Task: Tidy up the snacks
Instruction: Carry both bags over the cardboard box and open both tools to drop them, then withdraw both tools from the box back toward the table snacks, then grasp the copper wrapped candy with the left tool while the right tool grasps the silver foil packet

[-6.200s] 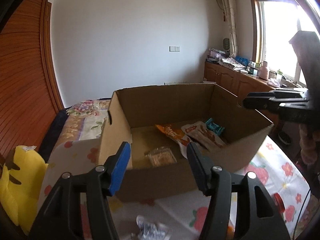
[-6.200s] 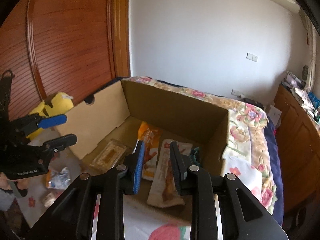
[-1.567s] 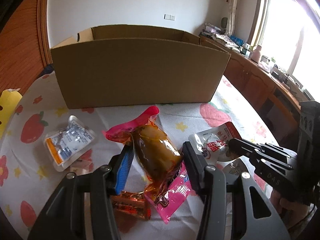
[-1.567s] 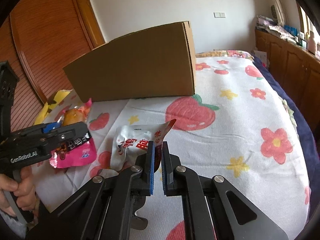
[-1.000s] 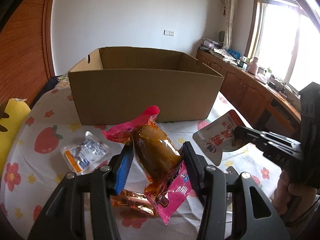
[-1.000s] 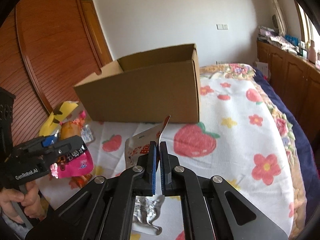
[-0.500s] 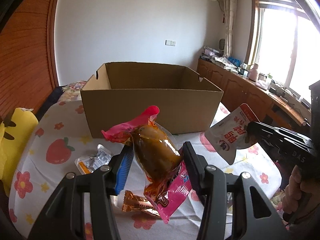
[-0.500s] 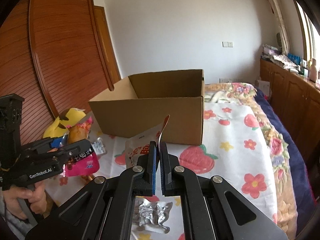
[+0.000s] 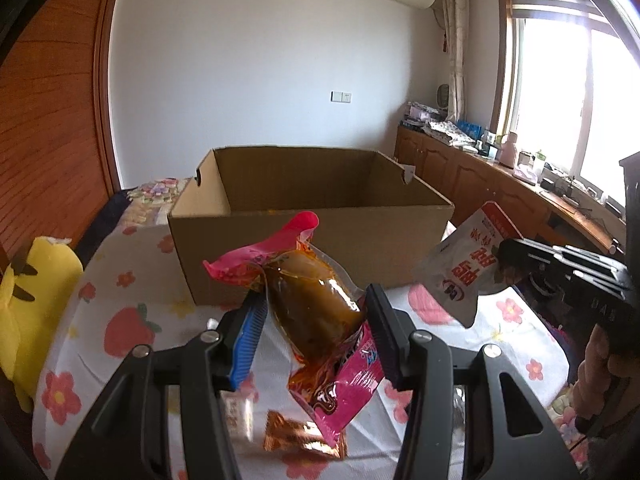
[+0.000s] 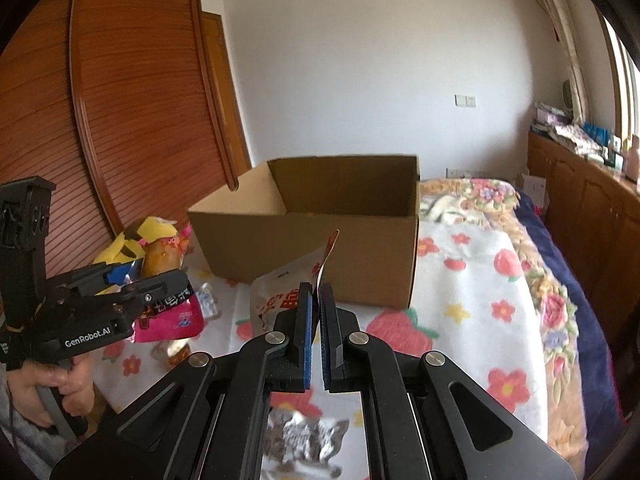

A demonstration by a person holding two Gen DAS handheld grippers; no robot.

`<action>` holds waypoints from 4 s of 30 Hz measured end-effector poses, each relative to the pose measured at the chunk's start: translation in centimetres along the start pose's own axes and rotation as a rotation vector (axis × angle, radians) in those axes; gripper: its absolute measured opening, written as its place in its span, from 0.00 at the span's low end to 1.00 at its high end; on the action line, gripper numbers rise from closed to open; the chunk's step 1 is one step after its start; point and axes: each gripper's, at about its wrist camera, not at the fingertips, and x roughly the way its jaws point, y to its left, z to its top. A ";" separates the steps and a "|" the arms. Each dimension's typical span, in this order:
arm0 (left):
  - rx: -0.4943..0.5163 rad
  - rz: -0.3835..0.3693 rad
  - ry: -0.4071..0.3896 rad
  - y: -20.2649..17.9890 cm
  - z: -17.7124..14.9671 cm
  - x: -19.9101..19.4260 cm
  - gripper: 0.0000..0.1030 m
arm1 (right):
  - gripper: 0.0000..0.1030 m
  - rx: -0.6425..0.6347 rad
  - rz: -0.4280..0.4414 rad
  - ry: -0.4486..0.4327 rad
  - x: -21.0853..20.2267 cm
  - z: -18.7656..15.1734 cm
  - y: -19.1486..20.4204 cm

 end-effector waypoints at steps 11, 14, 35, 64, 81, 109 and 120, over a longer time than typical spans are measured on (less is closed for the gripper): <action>0.017 -0.005 -0.087 2.0 5.7 1.5 0.48 | 0.01 -0.061 -0.002 -0.075 1.7 6.5 -0.4; 0.021 -0.013 -0.099 2.6 7.3 2.7 0.48 | 0.01 -0.068 0.000 -0.088 2.8 7.9 -0.7; -0.019 -0.018 -0.060 5.3 8.8 12.3 0.50 | 0.01 -0.007 0.050 -0.035 12.4 8.8 -3.4; 0.025 0.024 -0.041 4.3 5.9 7.3 0.59 | 0.23 -0.016 0.011 0.102 12.0 8.2 -3.2; 0.023 0.042 0.013 4.2 -2.3 0.2 0.59 | 0.41 -0.013 -0.033 0.151 1.7 0.3 -0.5; 0.047 0.008 0.120 1.3 -9.1 -0.2 0.62 | 0.57 0.088 -0.001 0.281 3.2 -10.3 -0.1; 0.065 0.029 0.166 0.8 -9.7 1.0 0.62 | 0.72 0.014 -0.041 0.251 4.0 -11.1 1.6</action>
